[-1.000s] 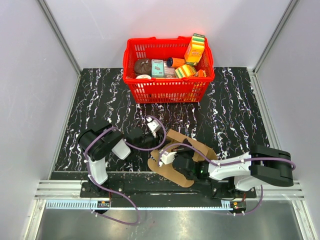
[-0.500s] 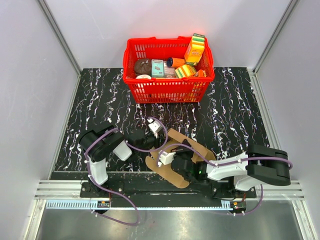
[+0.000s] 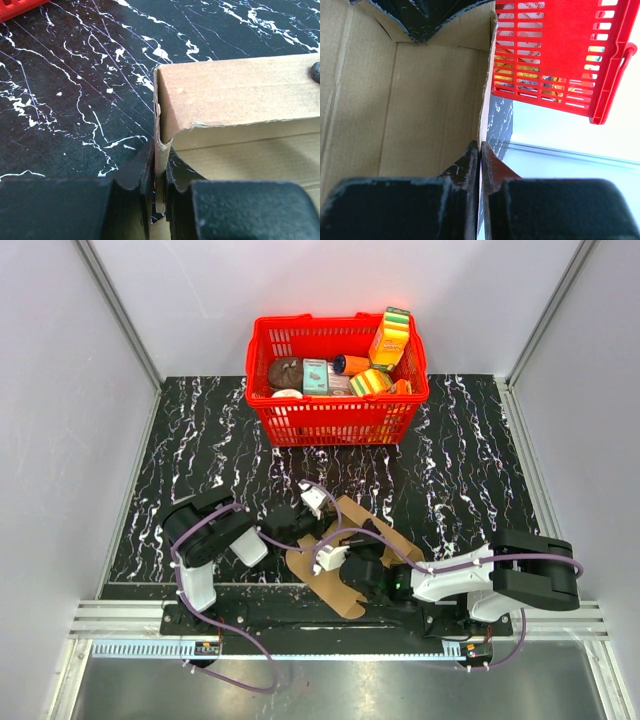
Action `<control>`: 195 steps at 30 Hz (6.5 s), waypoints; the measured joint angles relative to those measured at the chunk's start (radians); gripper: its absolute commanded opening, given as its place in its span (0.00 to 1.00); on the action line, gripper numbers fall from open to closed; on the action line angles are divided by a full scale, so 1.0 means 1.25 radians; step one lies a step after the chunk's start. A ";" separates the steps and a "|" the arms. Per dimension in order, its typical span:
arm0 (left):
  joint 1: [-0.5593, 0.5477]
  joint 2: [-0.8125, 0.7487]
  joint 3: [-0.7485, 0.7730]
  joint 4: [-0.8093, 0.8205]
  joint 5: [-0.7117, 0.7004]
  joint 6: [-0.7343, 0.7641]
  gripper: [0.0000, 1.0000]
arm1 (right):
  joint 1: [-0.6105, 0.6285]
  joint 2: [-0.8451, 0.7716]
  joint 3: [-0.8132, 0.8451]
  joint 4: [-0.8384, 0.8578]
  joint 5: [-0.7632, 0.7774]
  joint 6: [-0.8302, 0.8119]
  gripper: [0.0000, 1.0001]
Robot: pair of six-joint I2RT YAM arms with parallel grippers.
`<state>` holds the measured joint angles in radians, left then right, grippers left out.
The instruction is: Fold the paper box
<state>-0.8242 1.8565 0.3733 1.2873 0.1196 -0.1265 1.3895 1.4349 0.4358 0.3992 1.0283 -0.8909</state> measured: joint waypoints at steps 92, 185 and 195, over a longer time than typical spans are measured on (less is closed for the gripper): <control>-0.103 0.026 -0.058 0.103 -0.194 0.010 0.00 | -0.372 -0.376 0.266 -0.530 -0.502 1.100 0.00; -0.149 -0.323 -0.242 0.012 -0.218 -0.062 0.65 | -0.396 -0.190 0.206 -0.437 -0.702 1.183 0.00; -0.163 -0.513 -0.231 -0.105 -0.255 -0.061 0.60 | -0.396 -0.175 0.206 -0.435 -0.735 1.178 0.00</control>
<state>-1.0283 1.2156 0.0845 1.1561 -0.1997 -0.2031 0.8944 1.2163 0.6933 -0.1452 0.1097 0.5819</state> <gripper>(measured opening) 0.612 0.006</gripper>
